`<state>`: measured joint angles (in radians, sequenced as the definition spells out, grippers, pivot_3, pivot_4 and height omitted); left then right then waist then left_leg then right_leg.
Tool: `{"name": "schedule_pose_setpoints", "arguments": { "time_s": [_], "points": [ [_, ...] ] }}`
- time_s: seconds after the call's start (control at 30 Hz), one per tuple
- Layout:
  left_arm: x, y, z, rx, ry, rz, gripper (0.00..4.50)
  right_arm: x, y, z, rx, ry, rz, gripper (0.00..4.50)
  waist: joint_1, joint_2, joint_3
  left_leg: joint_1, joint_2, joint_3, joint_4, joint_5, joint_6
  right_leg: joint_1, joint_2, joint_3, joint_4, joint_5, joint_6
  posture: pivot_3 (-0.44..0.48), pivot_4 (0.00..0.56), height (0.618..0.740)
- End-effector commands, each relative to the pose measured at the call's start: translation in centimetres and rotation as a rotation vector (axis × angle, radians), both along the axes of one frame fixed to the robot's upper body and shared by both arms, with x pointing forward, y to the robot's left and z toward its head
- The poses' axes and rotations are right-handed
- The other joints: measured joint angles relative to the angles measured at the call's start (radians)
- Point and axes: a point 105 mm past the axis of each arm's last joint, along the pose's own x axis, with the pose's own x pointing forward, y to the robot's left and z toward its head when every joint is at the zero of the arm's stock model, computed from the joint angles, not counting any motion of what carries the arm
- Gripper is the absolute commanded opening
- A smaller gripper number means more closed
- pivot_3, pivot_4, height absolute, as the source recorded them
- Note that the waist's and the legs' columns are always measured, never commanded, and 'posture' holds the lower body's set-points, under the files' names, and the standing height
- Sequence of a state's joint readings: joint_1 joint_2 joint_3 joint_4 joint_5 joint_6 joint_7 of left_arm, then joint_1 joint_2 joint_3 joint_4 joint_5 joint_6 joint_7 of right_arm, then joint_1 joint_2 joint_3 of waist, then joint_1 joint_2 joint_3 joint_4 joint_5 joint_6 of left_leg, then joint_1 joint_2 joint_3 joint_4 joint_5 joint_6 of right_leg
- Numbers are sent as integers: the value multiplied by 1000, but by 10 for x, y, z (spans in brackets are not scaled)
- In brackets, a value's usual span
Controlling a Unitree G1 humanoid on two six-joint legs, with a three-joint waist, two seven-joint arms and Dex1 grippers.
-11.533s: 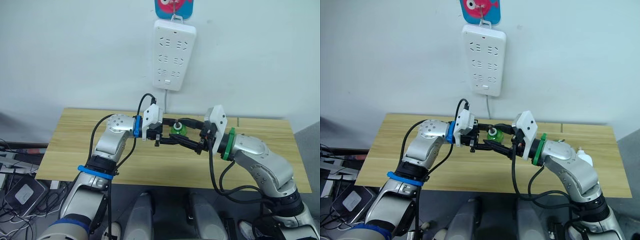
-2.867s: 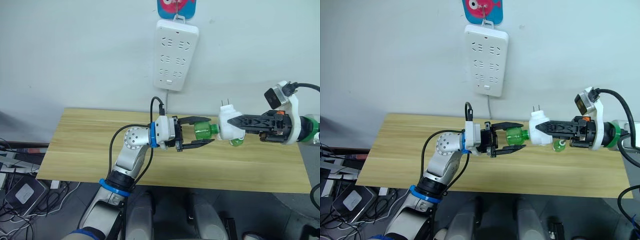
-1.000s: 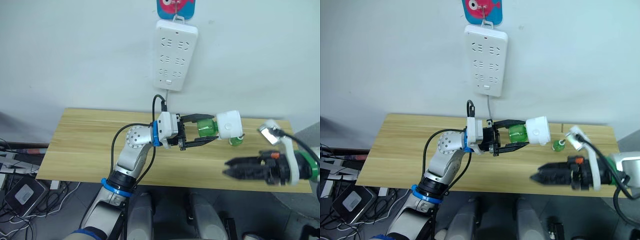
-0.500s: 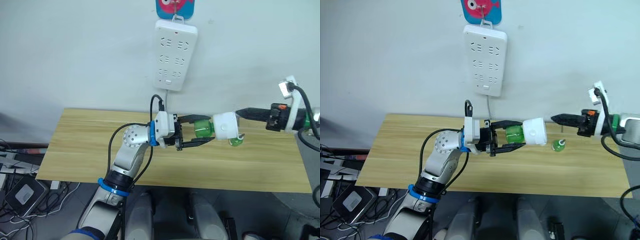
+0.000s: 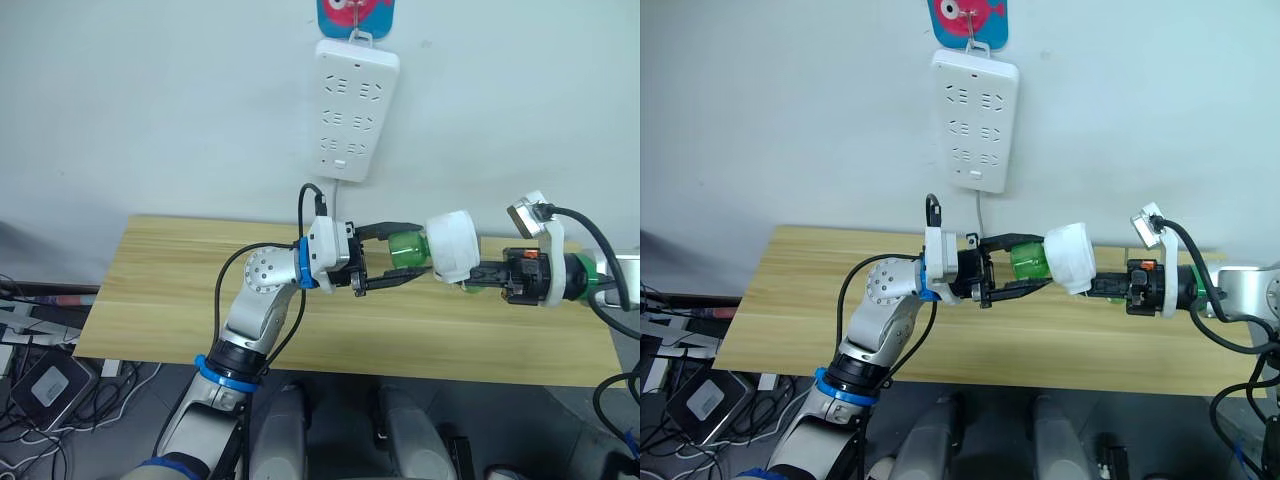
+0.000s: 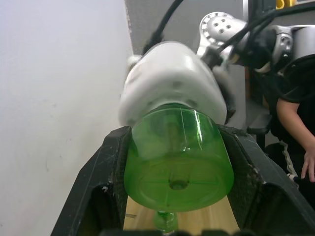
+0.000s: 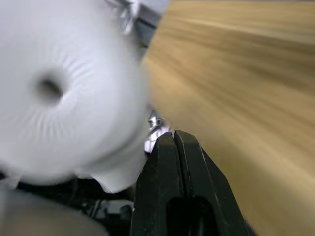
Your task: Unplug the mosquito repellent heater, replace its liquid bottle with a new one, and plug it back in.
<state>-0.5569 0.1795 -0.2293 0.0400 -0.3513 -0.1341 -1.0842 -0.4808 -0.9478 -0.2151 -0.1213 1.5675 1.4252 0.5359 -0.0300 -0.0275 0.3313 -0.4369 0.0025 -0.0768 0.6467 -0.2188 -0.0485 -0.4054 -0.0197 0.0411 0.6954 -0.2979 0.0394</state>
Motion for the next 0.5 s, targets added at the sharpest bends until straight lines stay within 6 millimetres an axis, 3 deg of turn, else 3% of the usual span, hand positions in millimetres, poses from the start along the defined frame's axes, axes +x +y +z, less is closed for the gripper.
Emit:
{"name": "schedule_pose_setpoints", "arguments": {
  "time_s": [0.03, 0.23, 0.5],
  "points": [
    [-5, -4, 2, -1, -27, -22, 2253, -25, 14, 28, 87, -43, 106, 17, -1, 0, 0, 0, 0, 0, 0, 0, 0, 0, 0, 0, 0, 0, 0, 15, 312, 740],
    [-4, -3, 1, 11, -33, -20, 2253, -36, 26, 45, 131, -87, 177, 17, -2, 0, 0, 0, 0, 0, 0, 0, 0, 0, 1, 0, 0, 0, 0, 11, 306, 740],
    [-9, -4, -3, 32, -37, -42, 2253, -14, 34, 76, 166, -202, 132, 17, -3, 0, 0, 0, 1, 0, 0, 0, 0, 0, 1, 0, 0, 0, 0, 9, 298, 740]
  ]
}}
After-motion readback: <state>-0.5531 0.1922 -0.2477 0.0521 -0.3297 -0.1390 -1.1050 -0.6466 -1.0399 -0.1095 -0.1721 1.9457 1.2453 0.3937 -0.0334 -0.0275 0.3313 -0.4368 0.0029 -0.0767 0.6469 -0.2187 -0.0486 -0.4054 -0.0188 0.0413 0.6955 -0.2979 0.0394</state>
